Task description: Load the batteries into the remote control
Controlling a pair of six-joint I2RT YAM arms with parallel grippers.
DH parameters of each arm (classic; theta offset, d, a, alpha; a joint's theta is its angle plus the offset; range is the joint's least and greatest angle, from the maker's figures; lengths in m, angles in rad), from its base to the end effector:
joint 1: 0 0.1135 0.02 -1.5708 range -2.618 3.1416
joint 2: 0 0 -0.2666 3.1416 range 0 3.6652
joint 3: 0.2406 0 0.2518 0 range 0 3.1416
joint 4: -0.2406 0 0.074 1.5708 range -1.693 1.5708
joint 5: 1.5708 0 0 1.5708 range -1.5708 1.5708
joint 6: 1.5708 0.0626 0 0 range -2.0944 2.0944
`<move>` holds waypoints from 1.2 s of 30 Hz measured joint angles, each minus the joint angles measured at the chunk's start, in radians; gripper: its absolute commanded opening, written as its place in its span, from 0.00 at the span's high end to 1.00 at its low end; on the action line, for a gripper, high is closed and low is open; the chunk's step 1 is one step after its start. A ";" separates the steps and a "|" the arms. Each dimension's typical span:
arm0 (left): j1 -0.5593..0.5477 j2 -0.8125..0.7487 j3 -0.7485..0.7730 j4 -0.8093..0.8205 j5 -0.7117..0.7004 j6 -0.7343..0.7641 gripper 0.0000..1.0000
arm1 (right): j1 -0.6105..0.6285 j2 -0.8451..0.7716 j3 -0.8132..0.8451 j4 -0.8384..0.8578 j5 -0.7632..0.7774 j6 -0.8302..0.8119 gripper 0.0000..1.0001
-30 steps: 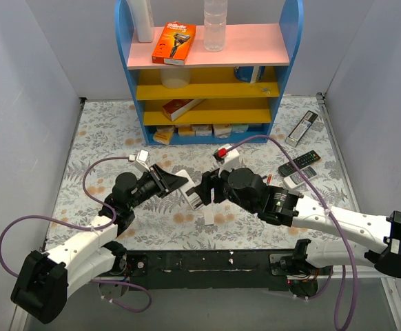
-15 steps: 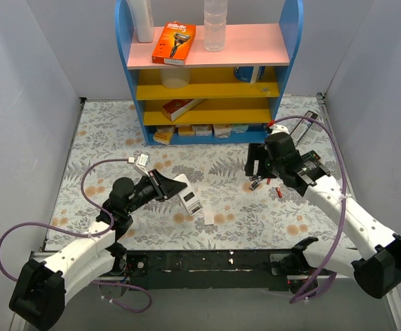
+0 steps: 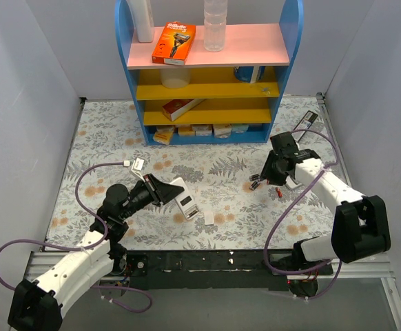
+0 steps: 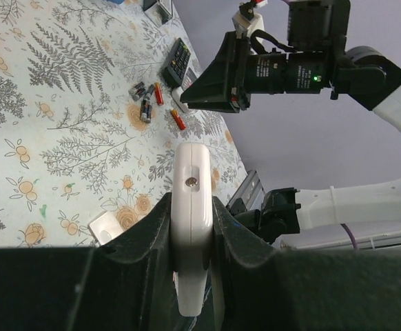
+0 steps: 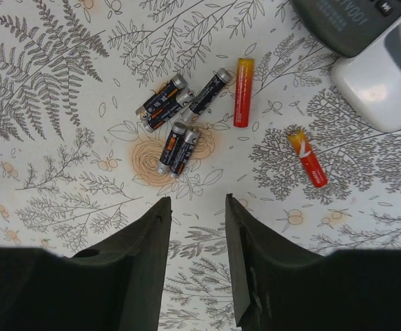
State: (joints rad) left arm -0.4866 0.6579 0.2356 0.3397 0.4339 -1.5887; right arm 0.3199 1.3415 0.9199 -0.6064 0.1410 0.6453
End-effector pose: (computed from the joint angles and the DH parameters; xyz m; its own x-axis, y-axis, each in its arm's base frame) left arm 0.1530 -0.1107 0.2202 -0.7932 -0.6067 0.0525 -0.0871 0.0277 -0.9958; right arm 0.2660 0.0789 0.2114 -0.7952 0.3639 -0.4850 0.2952 0.9310 0.2145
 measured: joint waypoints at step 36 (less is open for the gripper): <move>0.000 -0.041 -0.002 -0.100 0.000 0.045 1.00 | -0.018 0.227 -0.034 0.176 -0.032 0.187 0.73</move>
State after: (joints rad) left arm -0.4866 0.6170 0.2333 0.2401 0.4343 -1.5440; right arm 0.3023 1.5684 0.8860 -0.4301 0.1093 0.8326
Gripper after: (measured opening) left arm 0.194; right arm 0.275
